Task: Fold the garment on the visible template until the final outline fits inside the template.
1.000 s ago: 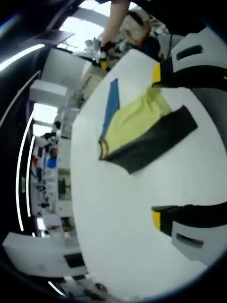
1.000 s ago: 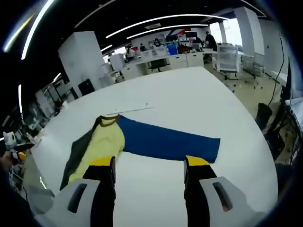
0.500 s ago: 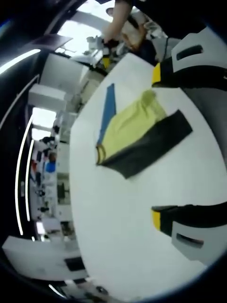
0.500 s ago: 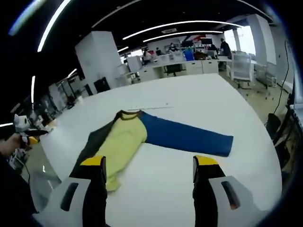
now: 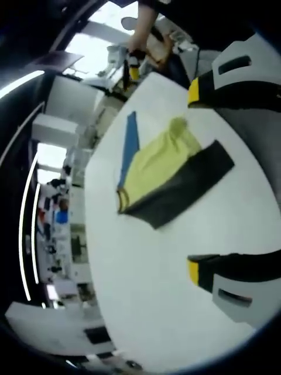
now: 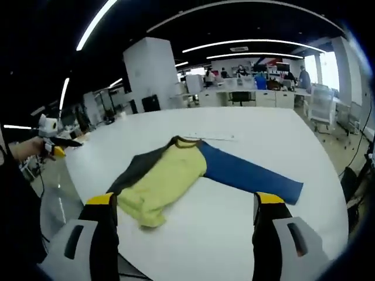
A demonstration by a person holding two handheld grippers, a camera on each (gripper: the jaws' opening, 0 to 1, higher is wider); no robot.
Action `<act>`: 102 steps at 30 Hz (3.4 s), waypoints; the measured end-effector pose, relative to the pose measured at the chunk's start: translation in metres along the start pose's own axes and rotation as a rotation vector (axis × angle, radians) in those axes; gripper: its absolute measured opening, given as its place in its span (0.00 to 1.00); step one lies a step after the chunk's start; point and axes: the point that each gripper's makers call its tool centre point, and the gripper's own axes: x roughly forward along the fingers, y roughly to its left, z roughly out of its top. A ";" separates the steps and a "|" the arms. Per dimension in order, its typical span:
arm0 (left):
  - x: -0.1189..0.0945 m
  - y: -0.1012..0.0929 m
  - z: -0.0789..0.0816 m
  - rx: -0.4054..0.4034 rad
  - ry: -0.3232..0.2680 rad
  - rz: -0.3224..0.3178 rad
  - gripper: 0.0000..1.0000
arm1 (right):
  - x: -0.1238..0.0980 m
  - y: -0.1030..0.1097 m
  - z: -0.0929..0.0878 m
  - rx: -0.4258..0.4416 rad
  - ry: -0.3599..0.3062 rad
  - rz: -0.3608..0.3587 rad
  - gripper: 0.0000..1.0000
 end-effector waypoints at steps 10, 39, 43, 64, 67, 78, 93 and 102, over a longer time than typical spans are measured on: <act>-0.001 -0.006 -0.010 0.012 0.026 -0.015 0.99 | -0.013 0.027 -0.001 -0.060 -0.078 0.072 1.00; 0.004 -0.019 -0.036 0.008 0.072 -0.039 0.99 | -0.013 0.050 -0.026 -0.180 0.043 0.191 1.00; 0.017 -0.022 -0.044 0.017 0.090 -0.043 0.99 | -0.012 0.051 -0.027 -0.182 0.049 0.196 1.00; 0.100 -0.072 -0.092 0.136 0.223 -0.151 0.76 | -0.014 0.046 -0.037 -0.177 0.073 0.193 1.00; 0.108 -0.074 -0.096 0.142 0.227 -0.151 0.68 | -0.015 0.043 -0.037 -0.175 0.075 0.190 1.00; 0.131 -0.086 -0.121 0.292 0.297 -0.163 0.47 | -0.010 0.041 -0.042 -0.187 0.098 0.214 1.00; 0.147 -0.107 -0.136 0.416 0.318 -0.166 0.14 | -0.012 0.030 -0.047 -0.180 0.106 0.214 1.00; 0.148 -0.107 -0.147 0.462 0.362 -0.171 0.11 | -0.013 0.030 -0.050 -0.177 0.109 0.212 1.00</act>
